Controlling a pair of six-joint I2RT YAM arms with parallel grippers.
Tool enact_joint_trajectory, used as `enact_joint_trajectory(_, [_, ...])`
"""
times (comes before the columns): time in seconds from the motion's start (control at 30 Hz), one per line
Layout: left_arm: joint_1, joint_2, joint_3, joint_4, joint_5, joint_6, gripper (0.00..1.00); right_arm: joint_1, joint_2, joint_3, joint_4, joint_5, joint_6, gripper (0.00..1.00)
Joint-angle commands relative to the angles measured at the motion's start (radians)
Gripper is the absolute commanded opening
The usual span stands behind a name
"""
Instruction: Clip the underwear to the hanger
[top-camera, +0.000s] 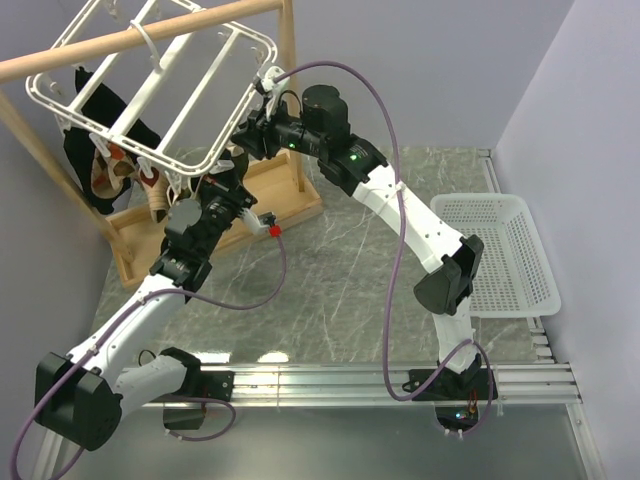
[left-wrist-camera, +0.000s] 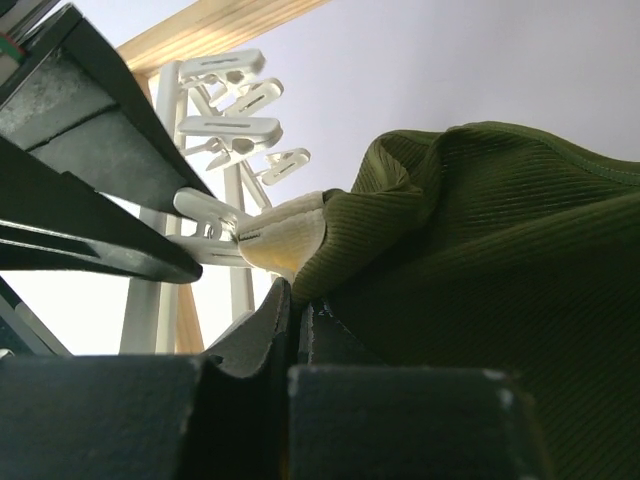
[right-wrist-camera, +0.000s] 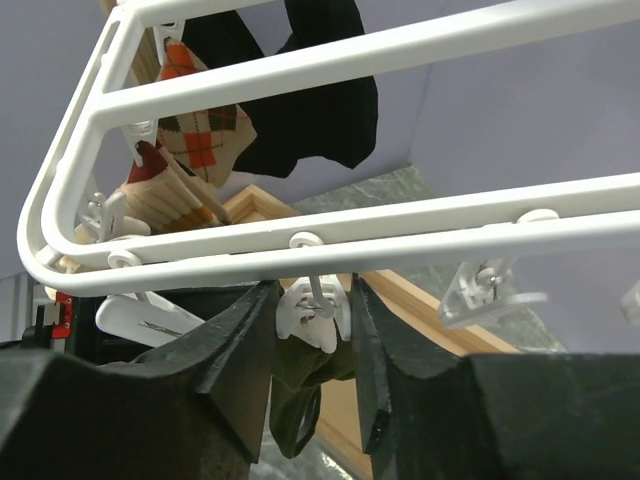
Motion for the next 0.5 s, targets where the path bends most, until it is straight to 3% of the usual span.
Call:
enact_joint_trajectory(0.0, [0.009,0.005,0.029,0.078,0.027,0.002,0.00,-0.006,0.029,0.025,-0.039,0.017,0.004,0.43])
enact_joint_trajectory(0.47, [0.027,0.013,0.032,0.084,0.040,-0.001,0.00,-0.006,0.027,0.026,-0.020,0.023,0.009,0.47])
